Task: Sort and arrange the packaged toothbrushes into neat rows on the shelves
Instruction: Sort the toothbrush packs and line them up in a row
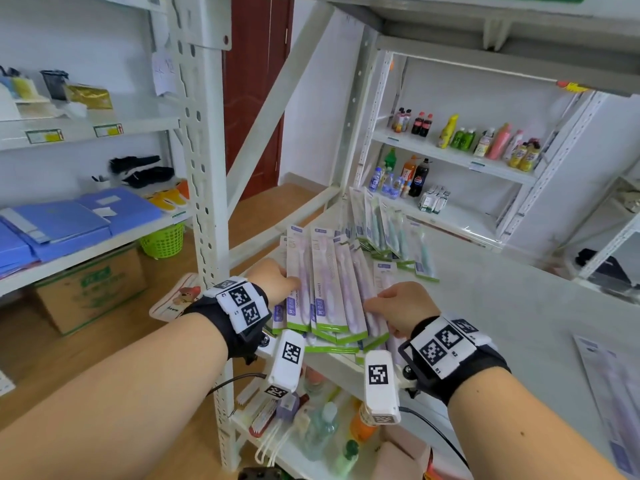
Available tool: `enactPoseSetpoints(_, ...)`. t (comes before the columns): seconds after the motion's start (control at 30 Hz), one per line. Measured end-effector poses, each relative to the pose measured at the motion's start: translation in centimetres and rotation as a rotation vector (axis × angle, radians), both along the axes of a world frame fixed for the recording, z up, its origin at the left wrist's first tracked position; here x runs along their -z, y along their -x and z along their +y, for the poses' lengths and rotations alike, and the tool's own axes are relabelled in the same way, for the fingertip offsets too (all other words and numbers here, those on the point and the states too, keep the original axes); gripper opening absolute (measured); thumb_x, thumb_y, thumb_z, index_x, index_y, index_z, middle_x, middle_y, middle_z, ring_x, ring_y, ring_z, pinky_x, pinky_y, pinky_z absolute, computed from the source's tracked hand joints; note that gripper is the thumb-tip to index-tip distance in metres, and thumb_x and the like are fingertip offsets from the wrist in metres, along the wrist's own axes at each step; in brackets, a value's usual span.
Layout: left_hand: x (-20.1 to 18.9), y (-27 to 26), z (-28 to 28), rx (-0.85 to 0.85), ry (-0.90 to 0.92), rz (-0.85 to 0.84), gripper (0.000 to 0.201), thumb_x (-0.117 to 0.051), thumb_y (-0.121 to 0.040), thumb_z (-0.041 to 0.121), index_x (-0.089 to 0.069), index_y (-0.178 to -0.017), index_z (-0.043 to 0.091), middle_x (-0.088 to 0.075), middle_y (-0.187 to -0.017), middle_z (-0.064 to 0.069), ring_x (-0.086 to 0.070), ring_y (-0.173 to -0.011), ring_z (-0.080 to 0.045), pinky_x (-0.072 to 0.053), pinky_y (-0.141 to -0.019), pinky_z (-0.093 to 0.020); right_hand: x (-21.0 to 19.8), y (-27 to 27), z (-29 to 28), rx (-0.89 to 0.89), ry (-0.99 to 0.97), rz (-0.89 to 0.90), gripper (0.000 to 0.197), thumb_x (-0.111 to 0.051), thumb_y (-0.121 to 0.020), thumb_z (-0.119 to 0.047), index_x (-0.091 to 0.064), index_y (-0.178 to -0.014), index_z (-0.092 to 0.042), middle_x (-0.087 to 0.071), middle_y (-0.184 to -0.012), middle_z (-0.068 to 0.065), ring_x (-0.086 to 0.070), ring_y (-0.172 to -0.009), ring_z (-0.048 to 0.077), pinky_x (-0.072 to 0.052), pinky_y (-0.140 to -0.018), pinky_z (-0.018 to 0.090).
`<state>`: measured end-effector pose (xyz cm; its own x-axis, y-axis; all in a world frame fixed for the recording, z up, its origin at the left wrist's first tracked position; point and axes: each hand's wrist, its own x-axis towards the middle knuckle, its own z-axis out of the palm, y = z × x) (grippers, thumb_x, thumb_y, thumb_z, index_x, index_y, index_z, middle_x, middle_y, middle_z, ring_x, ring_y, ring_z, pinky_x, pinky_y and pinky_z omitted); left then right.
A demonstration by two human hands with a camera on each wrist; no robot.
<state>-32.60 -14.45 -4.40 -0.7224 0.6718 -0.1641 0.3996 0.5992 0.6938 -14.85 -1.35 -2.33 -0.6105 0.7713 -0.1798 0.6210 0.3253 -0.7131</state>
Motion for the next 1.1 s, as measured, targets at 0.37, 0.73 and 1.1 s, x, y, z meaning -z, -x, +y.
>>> enactPoseSetpoints(0.37, -3.2, -1.3, -0.7, -0.202, -0.308, 0.040, 0.030, -0.051, -0.086, 0.015, -0.042, -0.058, 0.014, -0.037, -0.055, -0.005, -0.040, -0.056, -0.024, -0.035, -0.059, -0.031, -1.2, -2.6, 0.3, 0.011, -0.090, 0.049, 0.013, -0.065, -0.076, -0.014, -0.059, -0.069, -0.004, -0.041, -0.063, 0.012, -0.037, -0.052, 0.021, -0.032, -0.050, 0.028)
enactPoseSetpoints(0.73, -3.8, -9.5, 5.8, 0.059, -0.444, -0.183, 0.020, -0.056, -0.086, 0.016, -0.054, -0.068, 0.008, -0.040, -0.056, -0.008, -0.036, -0.042, -0.020, -0.030, -0.040, -0.019, -2.0, -11.8, 2.3, 0.221, -0.019, 0.224, 0.021, -0.067, -0.081, -0.018, -0.063, -0.068, -0.003, -0.050, -0.046, 0.001, -0.040, -0.032, 0.010, -0.035, -0.039, 0.021)
enactPoseSetpoints(1.1, -0.2, -21.4, 13.0, 0.316, -0.336, -0.568, 0.026, -0.051, -0.092, 0.008, -0.052, -0.066, 0.012, -0.039, -0.030, 0.009, -0.034, -0.026, -0.005, -0.028, -0.032, -0.014, -1.4, -23.2, 4.9, 0.480, -0.087, 0.097, 0.023, -0.065, -0.085, -0.028, -0.068, -0.080, -0.005, -0.058, -0.054, 0.001, -0.045, -0.033, 0.009, -0.039, -0.042, 0.022)
